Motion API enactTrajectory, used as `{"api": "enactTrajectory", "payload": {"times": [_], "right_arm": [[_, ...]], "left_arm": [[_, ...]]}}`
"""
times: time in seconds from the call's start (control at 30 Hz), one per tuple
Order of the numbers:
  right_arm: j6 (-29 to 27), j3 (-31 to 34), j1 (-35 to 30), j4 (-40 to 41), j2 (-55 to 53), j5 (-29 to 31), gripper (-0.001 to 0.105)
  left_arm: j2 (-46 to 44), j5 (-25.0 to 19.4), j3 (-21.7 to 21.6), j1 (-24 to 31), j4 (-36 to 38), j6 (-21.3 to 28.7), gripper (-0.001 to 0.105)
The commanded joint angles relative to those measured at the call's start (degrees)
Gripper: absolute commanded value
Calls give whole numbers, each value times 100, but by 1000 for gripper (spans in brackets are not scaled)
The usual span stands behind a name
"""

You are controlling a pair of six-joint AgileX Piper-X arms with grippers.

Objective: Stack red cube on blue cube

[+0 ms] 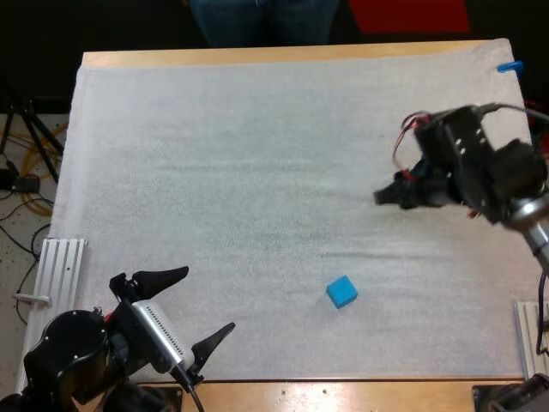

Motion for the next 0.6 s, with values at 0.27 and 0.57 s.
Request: {"api": "enactTrajectory", "payload": {"times": [0.27, 0.57], "right_arm": [[765, 708, 1293, 47, -290, 124, 23], [1387, 1583, 2019, -913, -290, 277, 23]], "left_arm": [[18, 31, -42, -21, 20, -54, 87], [18, 31, -42, -21, 121, -54, 87]]}}
